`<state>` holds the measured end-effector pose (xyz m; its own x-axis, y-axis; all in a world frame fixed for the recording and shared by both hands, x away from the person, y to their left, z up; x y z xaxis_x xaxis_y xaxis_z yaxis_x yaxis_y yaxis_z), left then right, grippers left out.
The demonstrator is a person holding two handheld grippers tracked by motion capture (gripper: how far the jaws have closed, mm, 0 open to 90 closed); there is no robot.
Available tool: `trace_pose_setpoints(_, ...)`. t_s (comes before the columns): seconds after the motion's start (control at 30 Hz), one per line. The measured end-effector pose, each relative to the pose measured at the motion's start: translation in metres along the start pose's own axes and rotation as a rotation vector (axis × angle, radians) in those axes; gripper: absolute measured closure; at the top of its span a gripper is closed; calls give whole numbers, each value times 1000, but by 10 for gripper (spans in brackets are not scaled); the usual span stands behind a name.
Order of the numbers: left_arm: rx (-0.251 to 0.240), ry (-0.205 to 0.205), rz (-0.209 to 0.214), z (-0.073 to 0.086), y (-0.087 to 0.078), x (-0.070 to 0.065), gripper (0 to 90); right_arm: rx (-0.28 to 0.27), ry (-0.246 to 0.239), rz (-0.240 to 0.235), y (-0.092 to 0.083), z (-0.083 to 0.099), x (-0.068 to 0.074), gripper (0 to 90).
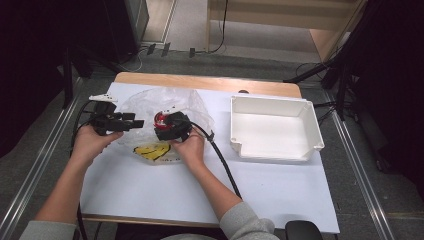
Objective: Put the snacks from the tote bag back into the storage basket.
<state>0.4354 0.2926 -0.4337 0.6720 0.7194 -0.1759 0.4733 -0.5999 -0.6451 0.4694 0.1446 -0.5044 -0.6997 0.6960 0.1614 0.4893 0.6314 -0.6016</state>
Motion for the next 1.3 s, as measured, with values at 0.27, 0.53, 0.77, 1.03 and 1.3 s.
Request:
trace_pose_setpoints(0.27,6,-5,-2,1,1,0,403,20,-49,-31,-4,3,0,262)
trace_pose_setpoints(0.53,15,-14,3,2,2,1,405,28,-37,-64,-11,-2,0,263)
trace_pose_setpoints(0.77,23,-18,7,3,2,1,405,29,-52,-79,-24,-11,4,263)
trace_pose_setpoints(1.03,29,-19,8,4,2,0,405,40,-51,-113,-38,-18,4,263)
trace_pose_setpoints(1.3,33,-13,8,4,4,-1,405,33,-68,-113,-54,-25,5,263)
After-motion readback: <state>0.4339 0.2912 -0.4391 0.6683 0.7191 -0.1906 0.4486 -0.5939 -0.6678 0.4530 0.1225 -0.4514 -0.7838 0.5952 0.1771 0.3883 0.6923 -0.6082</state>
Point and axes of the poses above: each handheld gripper's, and its own axes: y roughly forward along the jaws, z roughly out of its underside, x roughly to its left, the point moved 7 cm from there along y, roughly forward along the jaws, and after that the axes turned 5 degrees about y, right-handed, at the moved point
